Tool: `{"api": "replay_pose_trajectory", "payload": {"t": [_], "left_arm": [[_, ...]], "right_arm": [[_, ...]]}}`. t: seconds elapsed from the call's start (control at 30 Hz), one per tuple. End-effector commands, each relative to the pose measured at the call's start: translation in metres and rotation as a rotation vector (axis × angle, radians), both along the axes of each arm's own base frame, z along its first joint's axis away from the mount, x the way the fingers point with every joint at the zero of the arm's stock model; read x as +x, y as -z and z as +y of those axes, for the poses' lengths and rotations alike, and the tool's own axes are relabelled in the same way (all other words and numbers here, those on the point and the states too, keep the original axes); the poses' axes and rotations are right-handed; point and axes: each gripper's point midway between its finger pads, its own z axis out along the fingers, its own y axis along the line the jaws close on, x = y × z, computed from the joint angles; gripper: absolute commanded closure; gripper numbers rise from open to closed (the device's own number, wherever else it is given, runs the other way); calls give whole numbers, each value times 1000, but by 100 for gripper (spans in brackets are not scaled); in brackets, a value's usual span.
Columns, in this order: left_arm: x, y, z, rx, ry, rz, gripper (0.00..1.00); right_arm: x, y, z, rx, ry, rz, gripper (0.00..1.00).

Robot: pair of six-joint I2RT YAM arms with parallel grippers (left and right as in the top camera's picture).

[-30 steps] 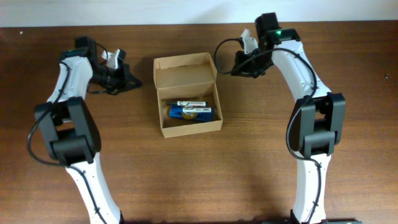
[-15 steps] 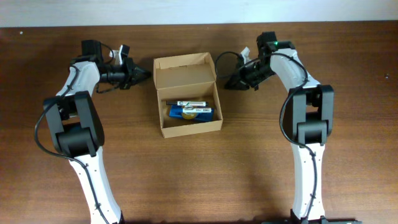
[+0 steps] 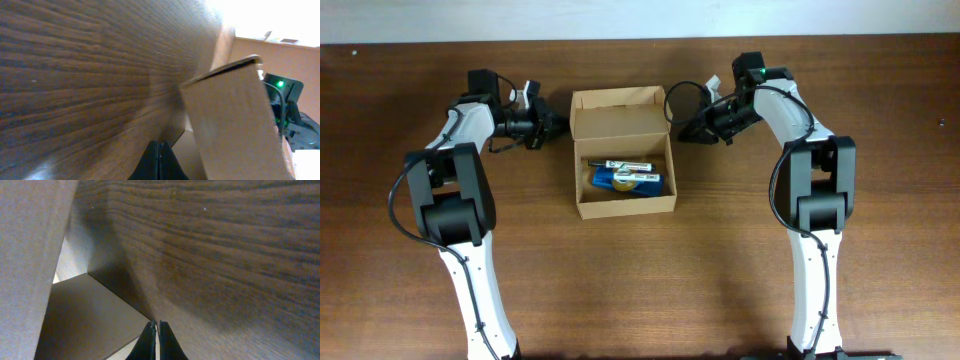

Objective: Pack container
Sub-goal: 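Grip the raised lid edge with both grippers at its two ends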

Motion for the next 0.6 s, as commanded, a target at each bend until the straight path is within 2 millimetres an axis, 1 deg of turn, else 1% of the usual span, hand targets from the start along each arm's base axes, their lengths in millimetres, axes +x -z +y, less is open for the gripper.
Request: {"api": "replay_pose_trajectory", "payload": {"t": [0.0,0.2,0.33,0.47,0.57], "left_arm": [[0,4,2,8,-10,14,99],[4,6,4,21,-29,20,98],[8,4,1,12,-42,27,99],[11,-3,-12,-24,-28,12,98],[14,-11,-22,-64,-8,-19,98]], "right_arm": [[3,-9,6,31,-10,-26,96],[7,-13,13,56,-21,-57,96],[8,-14,24,60,-35,-78,96],[13,-20,41,94,-61,-129,96],[16,-23,48,107,-54,-139,96]]}}
